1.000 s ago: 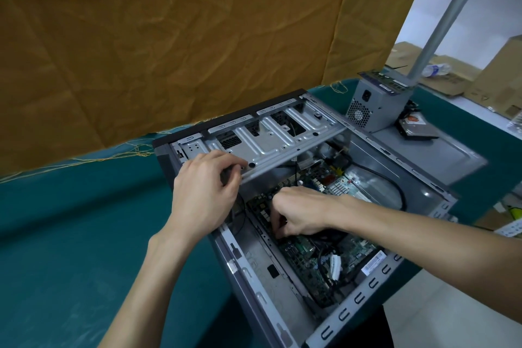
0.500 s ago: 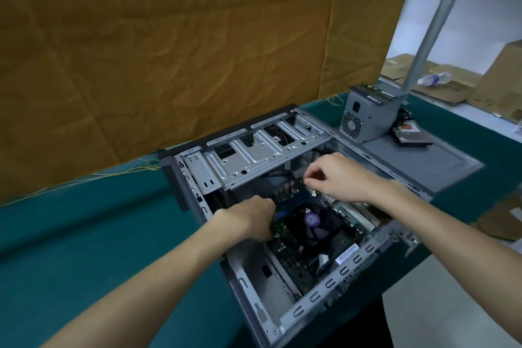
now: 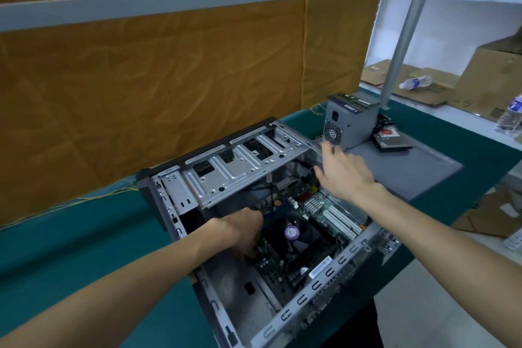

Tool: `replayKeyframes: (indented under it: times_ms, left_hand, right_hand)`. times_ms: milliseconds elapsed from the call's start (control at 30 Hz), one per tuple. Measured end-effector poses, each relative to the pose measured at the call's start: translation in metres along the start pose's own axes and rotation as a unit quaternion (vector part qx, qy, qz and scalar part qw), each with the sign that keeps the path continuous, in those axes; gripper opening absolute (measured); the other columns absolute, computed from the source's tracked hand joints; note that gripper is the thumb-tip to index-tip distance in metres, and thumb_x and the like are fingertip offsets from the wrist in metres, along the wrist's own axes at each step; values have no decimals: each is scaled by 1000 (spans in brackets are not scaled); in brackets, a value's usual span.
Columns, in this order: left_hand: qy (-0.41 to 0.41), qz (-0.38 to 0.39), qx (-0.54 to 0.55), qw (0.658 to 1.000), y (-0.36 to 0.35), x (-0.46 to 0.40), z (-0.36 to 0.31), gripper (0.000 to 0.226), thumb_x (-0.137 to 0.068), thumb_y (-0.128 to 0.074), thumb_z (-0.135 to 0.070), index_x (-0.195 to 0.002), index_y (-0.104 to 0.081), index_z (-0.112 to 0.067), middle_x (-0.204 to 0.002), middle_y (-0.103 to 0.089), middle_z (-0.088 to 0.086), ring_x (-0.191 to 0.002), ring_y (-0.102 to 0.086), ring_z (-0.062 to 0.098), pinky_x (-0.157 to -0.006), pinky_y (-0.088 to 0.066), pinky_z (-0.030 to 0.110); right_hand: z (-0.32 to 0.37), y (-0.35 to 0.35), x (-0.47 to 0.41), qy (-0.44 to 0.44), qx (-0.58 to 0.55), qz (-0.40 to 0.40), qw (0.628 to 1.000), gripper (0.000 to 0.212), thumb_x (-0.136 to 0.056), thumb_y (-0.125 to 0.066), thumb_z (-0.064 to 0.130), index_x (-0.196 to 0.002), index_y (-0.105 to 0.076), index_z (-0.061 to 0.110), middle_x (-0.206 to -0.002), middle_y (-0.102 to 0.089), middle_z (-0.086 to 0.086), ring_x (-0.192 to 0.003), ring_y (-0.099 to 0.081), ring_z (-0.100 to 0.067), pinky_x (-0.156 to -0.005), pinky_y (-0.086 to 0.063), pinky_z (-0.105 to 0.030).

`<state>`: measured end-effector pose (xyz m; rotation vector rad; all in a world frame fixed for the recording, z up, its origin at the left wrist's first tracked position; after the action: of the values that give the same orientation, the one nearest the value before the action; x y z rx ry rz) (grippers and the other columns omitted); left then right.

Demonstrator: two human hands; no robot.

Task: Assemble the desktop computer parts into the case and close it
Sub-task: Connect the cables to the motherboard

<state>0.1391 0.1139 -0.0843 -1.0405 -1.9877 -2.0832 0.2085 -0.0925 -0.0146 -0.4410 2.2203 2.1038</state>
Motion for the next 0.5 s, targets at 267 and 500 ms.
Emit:
replayKeyframes:
  times_ms: [267,500]
  left_hand:
    - [12,-38,-32,999,0,6,-10,14,-87,-75,-9,-99,-69,-4,-103,-71,15,-95,-71,29,-80,-60,40]
    - [15,-68,-76,995,19,32,-16,19,-91,-61,-4,-108,-66,-12,-107,-69,9,-95,-70,29,-73,-57,35]
  right_hand:
    - [-1,1,1,-5,54,7,998,37,-99,-54,17,-130,-34,8,-101,-68,-13,-76,-68,-35,-55,-36,-38]
    - [-2,6,6,-7,64,29,997,61,-86,-62,-5,-138,-34,6,-103,-67,-14,-81,-67,-33,-58,-38,-38]
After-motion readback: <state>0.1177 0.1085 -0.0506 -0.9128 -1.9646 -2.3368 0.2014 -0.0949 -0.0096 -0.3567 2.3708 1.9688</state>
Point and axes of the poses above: each hand's wrist, its own x-axis away from the middle knuckle, its own y-axis out of the back of the hand, z = x × y, the point moved 6 cm from there along -x, towards the middle knuckle
